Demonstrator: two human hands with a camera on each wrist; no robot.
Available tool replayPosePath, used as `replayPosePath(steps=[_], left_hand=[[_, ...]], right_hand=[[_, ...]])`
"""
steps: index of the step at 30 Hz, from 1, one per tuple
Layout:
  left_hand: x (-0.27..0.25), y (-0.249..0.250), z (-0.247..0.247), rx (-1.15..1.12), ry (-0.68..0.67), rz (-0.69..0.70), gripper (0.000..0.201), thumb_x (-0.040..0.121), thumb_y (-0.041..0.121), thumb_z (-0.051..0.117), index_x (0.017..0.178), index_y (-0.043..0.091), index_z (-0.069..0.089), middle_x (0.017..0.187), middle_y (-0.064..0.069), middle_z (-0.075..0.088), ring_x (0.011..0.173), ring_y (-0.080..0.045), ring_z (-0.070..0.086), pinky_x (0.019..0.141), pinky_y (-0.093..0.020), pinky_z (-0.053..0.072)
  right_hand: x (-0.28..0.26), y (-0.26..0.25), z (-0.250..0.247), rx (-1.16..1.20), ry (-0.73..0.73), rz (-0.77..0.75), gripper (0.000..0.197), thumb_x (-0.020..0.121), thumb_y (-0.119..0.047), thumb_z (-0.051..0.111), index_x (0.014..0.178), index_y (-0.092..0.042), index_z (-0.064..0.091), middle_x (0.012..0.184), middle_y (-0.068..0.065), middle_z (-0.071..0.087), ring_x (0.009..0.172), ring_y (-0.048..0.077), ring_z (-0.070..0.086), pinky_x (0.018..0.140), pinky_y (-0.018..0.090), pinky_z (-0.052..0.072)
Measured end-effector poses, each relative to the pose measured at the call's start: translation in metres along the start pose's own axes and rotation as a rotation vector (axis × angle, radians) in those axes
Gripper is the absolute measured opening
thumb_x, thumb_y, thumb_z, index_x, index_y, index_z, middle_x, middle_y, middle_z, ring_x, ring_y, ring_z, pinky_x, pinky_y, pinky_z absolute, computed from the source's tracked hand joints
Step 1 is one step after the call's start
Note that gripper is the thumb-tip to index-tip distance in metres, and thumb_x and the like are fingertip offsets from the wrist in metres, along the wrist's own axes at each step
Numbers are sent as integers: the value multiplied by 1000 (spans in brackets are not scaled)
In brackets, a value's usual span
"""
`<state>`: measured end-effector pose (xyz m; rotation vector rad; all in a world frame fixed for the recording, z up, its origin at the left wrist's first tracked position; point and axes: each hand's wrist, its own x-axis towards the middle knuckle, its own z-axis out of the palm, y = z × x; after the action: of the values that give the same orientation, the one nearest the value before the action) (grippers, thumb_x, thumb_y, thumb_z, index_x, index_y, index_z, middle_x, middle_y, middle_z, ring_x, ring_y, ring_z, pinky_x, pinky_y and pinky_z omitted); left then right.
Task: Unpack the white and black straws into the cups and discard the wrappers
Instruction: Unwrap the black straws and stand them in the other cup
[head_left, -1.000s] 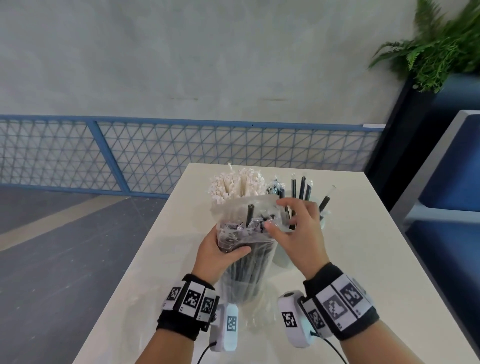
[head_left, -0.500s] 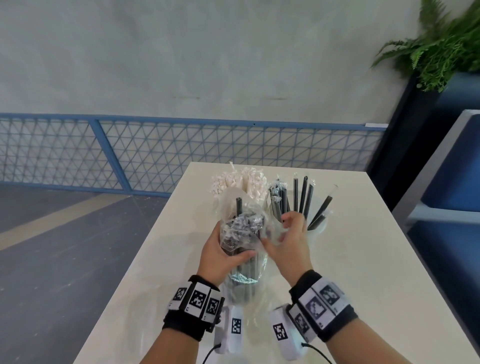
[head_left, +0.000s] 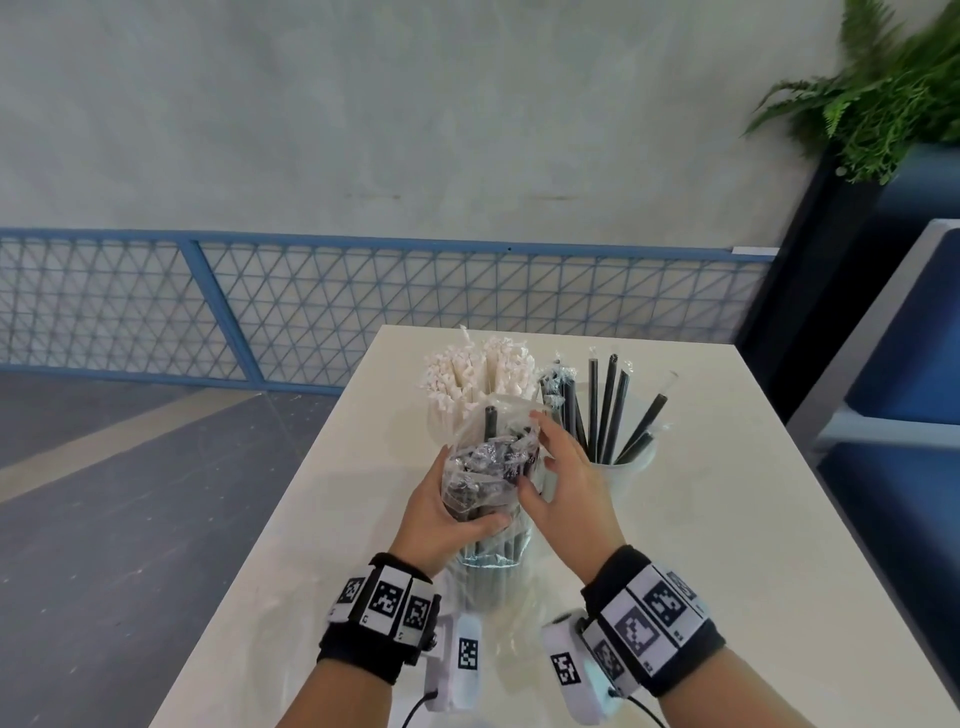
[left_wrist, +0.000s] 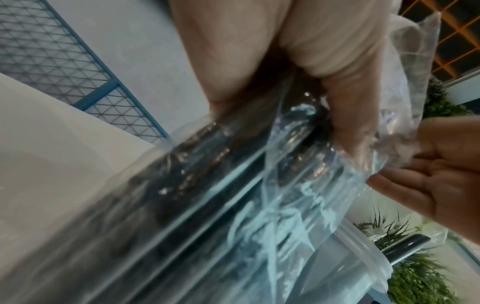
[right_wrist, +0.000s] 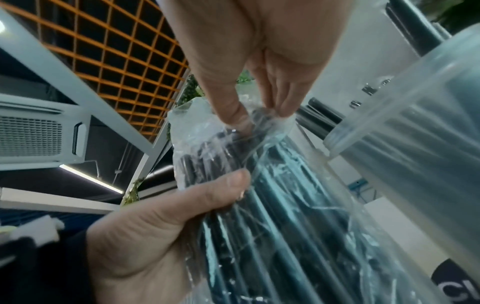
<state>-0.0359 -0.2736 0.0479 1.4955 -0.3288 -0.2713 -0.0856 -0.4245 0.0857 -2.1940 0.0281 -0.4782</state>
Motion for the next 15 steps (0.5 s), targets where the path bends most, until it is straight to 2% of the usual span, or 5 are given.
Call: replayPosePath(steps=[3, 5, 8, 12, 15], left_hand=[[0, -1, -3, -28, -36, -5, 82, 49, 5, 86, 123, 10, 49, 110, -11, 69, 104, -25, 66, 86, -36, 55], [-1, -3, -6, -43, -31, 9, 78, 52, -5, 83, 122, 5, 50, 109, -13, 69, 103, -28, 66, 83, -34, 56], [-1, -3, -8, -69, 5, 2, 81, 48, -4, 85, 121, 2, 50, 108, -16, 69, 101, -28, 67, 79, -33, 57], [1, -2, -9, -48, -45, -6, 78, 54, -11, 82, 123, 1, 49, 110, -18, 68, 101, -29, 67, 84, -39, 56], [-1, -1, -9, -35, -73, -18, 74, 55, -12, 80, 122, 0, 50, 108, -18, 69, 100, -31, 67, 83, -39, 57]], right_hand=[[3, -2, -7, -10, -105, 6, 67, 81, -11, 63, 140, -24, 34, 123, -4, 55, 102, 13, 58, 83, 8, 39], [8, -1, -15, 35, -149, -13, 63, 79, -14, 65, 133, -32, 41, 117, -6, 59, 102, -3, 53, 85, 9, 42], [12, 3, -25, 127, -217, -42, 55, 80, -18, 69, 125, -40, 44, 116, -18, 55, 103, -22, 44, 83, -2, 35], [15, 7, -19, 162, -314, -24, 69, 74, -37, 75, 133, -37, 40, 132, -19, 49, 119, -5, 45, 97, 10, 34], [19, 9, -13, 224, -281, 33, 70, 65, -32, 83, 126, -29, 48, 123, -10, 57, 112, 3, 54, 97, 21, 42]])
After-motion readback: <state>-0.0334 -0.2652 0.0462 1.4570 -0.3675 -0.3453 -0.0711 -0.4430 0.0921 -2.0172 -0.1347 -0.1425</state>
